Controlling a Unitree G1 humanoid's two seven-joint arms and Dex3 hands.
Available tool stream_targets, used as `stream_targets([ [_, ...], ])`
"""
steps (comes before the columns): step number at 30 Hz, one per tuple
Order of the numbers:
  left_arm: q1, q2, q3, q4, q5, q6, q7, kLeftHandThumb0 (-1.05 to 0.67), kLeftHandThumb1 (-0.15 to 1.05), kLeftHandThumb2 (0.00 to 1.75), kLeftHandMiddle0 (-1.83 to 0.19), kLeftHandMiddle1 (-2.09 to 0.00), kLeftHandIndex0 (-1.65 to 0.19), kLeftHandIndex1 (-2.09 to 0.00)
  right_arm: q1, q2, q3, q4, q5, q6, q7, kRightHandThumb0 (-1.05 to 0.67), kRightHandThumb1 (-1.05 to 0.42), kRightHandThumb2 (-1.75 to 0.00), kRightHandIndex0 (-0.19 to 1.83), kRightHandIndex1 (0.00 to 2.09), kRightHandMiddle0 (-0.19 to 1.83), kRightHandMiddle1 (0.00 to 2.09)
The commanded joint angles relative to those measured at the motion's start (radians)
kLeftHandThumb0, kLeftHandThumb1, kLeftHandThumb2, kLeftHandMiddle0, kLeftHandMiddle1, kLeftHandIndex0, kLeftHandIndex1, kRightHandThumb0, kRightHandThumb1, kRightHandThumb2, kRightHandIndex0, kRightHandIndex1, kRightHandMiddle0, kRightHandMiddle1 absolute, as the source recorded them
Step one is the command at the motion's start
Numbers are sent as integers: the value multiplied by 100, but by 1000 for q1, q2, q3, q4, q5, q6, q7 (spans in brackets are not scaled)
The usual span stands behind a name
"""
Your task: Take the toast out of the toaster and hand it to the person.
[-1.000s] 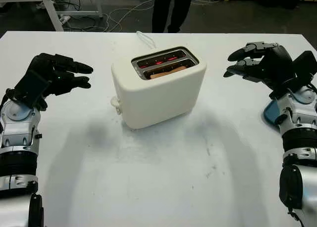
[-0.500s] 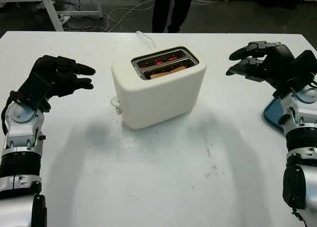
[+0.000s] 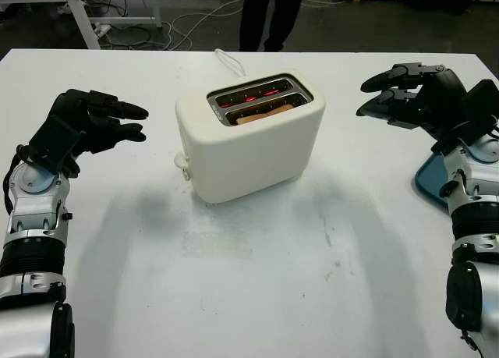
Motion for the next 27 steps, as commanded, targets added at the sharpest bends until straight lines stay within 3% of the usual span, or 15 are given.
stream_targets([
  [1,-10,2,5,-14,-14,-9,-8,-105,74,0,-151,-9,-144,-1,15,-16,-3,-19,-9,-25,-14,-47,-55,0,101,75,115,35],
  [20,23,-2,13,-64,-12,-14,11,-105,73,0,-151,-9,-144,-1,23,2,9,-30,0,11,-13,-41,-54,-1,102,80,112,33],
  [27,33,5,20,-115,-13,20,21,-105,73,0,-150,-8,-143,0,28,-7,9,-53,7,3,3,-49,-56,-2,100,79,110,34],
])
